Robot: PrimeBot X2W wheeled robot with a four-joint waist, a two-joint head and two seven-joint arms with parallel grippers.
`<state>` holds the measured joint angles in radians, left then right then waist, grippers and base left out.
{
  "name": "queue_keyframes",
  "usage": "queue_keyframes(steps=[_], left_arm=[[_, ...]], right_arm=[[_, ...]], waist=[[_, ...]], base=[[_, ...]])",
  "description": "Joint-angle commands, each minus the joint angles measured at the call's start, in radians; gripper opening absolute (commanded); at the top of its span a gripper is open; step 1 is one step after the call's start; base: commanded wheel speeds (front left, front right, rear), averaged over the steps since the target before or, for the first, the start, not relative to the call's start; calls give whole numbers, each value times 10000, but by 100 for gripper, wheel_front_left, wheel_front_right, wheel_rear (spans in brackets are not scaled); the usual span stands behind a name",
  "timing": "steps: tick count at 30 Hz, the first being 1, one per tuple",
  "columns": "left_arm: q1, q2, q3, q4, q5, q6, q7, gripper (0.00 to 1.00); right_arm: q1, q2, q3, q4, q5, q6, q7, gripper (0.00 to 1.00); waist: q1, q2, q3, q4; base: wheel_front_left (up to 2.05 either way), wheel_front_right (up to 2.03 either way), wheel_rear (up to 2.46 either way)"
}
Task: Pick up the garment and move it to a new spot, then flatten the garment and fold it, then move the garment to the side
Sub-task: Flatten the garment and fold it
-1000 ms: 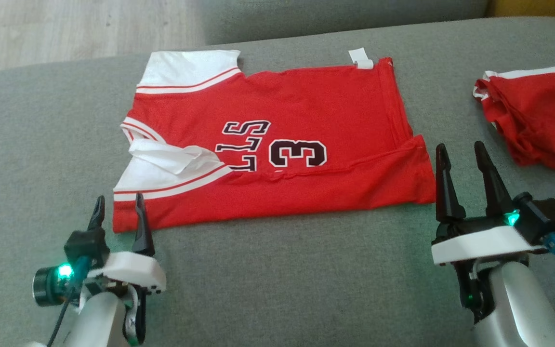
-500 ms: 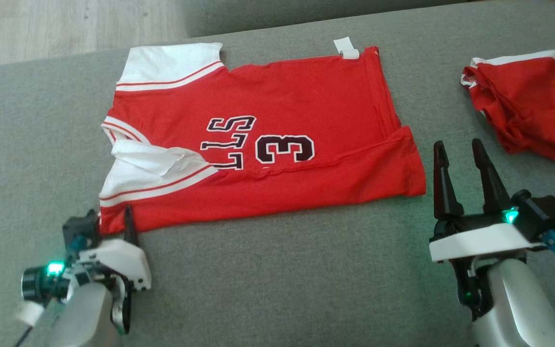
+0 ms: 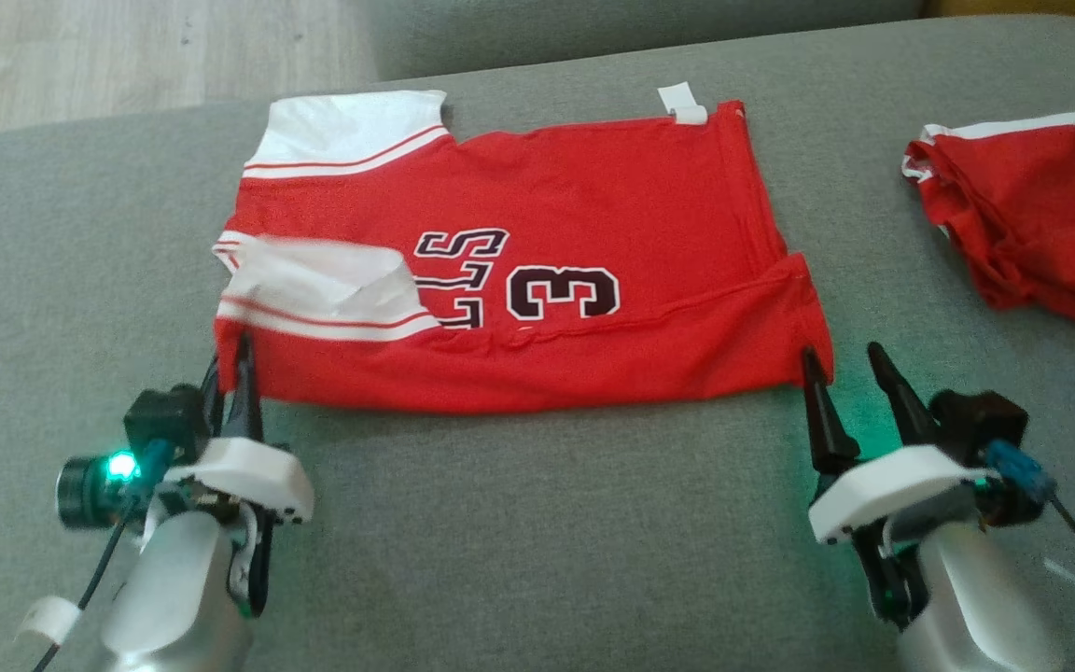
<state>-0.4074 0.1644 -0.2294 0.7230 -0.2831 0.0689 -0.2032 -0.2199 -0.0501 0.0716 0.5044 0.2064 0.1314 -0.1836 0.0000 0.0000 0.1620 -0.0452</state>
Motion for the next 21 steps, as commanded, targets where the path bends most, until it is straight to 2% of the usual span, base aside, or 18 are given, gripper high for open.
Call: queue_keyframes(steps=[1,9,15,20,21], left_arm=[[-437,181,195,-548,39,-69,-268,0],[-376,158,27,-1870,336,-93,-557,0],[-235,145,-110,-2074,380,-136,-570,0],[-214,147,-160,-2074,364,-139,-572,0],[-212,164,-178,-2043,369,-138,-568,0]], right_arm=[[-671,-1,263,-39,-8,-7,130,100],[-1846,-1,14,2017,191,-7,819,100],[-2436,-1,358,3386,-33,-7,1156,100],[-2763,-1,692,4054,-86,-7,1267,100],[-2830,-1,817,4192,-87,-7,1315,92]], waist=[[0,0,-16,67],[0,0,91,308],[0,0,185,414],[0,0,253,470],[0,0,265,476]], base=[[0,0,0],[0,0,0],[0,0,0],[0,0,0],[0,0,0]])
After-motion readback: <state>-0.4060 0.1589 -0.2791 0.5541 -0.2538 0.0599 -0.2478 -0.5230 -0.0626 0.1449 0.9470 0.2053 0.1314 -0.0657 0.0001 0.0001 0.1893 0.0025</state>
